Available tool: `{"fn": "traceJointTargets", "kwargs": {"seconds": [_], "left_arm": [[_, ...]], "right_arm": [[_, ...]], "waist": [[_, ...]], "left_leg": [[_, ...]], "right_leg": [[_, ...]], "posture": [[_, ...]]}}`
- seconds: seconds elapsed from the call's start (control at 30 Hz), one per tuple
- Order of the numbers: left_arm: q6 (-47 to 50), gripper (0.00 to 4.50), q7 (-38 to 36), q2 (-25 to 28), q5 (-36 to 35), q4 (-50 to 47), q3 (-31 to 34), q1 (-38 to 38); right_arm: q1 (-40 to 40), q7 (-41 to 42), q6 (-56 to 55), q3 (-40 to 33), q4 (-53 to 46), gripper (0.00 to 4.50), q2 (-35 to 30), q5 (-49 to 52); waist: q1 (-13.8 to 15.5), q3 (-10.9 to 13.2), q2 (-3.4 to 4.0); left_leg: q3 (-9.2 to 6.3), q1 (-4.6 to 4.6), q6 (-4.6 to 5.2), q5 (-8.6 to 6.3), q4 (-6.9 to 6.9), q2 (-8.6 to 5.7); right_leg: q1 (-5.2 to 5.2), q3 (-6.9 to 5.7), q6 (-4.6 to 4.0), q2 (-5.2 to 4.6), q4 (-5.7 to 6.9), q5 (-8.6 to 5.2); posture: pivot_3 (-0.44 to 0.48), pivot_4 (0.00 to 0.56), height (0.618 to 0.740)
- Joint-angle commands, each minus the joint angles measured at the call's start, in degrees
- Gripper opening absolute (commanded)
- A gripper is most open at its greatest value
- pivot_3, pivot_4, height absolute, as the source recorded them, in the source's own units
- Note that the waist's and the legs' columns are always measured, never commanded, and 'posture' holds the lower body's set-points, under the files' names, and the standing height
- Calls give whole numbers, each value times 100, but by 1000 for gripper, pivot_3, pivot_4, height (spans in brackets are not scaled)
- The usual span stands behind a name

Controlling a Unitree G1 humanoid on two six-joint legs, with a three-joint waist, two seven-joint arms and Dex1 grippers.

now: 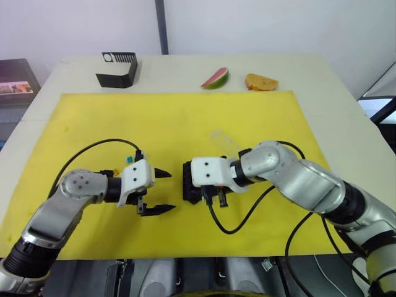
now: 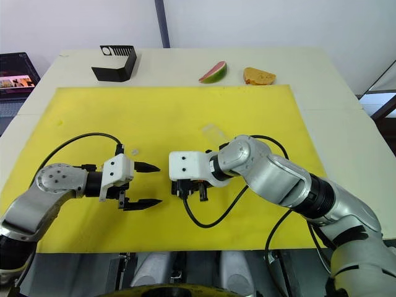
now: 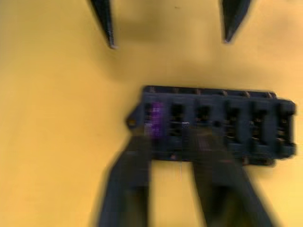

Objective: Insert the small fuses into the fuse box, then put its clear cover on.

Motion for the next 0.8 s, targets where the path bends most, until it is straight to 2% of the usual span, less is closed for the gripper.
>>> {"fn": "traceJointTargets", "kwargs": {"seconds": [0.03, 0.2, 0.43, 0.67, 0.7, 0.73, 0.8], "left_arm": [[-113, 4500, 11, 10, 7, -42, 53, -117], [-119, 4500, 19, 14, 15, -14, 60, -140], [-131, 4500, 45, 1, 12, 14, 64, -154], [-161, 4500, 65, 0, 18, 30, 71, -136], [-162, 4500, 67, 2, 16, 29, 73, -133], [-163, 4500, 69, 4, 15, 29, 74, -133], [-164, 4500, 66, 8, 8, 37, 74, -140]], "right_arm": [[-74, 43, 86, -127, 96, 1989, 128, 100], [-225, 224, 357, -527, 240, 1989, 317, 496], [-286, 492, 450, -931, 226, 1989, 206, 1005], [274, 307, -319, -1542, 375, 1989, 354, 1159], [409, 297, -404, -1645, 377, 1450, 397, 1225], [548, 301, -482, -1715, 368, 1216, 424, 1280], [759, 256, -540, -1832, 389, 307, 528, 1393]], "waist": [[-1, 0, 0], [-2, 0, 0], [2, 0, 0], [1, -1, -1], [1, 0, 0], [2, 0, -1], [7, 0, 0]], "left_leg": [[0, 0, 0, 0, 0, 0], [0, 0, 0, 0, 0, 0], [0, -2, 1, 0, 0, 0], [-1, -2, 1, 0, -1, 0], [-1, -2, 0, 0, -1, 0], [0, -2, 0, 0, -1, 0], [-1, -2, 0, 0, -1, 0]], "right_leg": [[0, 0, 0, 0, 0, 0], [-1, 0, 0, 0, 0, 0], [-1, 0, 0, 0, 0, 0], [-1, 0, 0, 0, 0, 0], [-1, 0, 0, 0, -1, 0], [-1, 1, 0, 0, -1, 0], [-1, 1, 0, 0, -1, 0]], "posture": [[0, 150, 740], [0, 150, 740], [0, 150, 740], [0, 150, 740], [0, 150, 740], [0, 150, 740], [0, 150, 740]]}}
